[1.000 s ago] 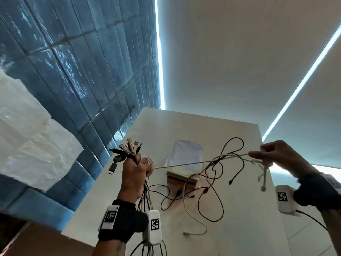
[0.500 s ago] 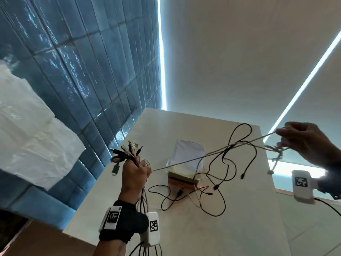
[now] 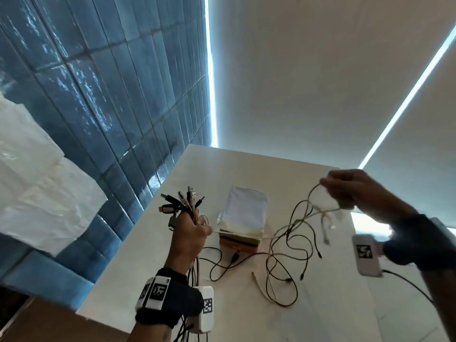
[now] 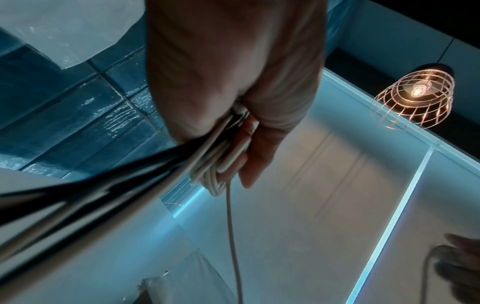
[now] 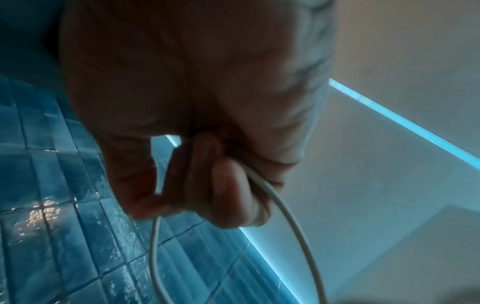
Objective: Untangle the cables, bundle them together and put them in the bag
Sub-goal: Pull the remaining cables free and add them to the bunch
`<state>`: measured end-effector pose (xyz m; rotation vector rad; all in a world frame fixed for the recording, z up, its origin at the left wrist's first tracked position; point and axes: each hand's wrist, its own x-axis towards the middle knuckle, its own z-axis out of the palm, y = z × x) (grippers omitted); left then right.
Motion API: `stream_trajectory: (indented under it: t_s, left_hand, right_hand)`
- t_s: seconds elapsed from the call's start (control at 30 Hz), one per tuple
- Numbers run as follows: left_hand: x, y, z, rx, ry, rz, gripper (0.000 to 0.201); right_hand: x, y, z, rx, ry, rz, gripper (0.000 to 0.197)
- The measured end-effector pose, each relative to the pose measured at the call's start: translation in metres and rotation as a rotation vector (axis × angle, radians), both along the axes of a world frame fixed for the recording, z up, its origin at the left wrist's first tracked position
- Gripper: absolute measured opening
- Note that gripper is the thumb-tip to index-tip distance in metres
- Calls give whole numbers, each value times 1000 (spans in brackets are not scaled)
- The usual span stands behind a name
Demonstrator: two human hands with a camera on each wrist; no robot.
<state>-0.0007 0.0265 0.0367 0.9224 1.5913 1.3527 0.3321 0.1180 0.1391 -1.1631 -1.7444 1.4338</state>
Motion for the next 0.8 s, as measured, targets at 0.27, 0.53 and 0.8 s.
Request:
stream_trajectory:
  t_s: [0.27,0.53,0.8]
  left_hand:
    - [42,-9,26,148,-51,-284,49]
    - [60,-11,23,184,293,-444,25]
    - [32,-4,23,196,165,-304,48]
  right_hand:
    - [-85,-44,-35,-105,-67,261,20]
    - [-101,-61,-44,-218,6,331,15]
    - [-63,-45,-45,-175,55,223,13]
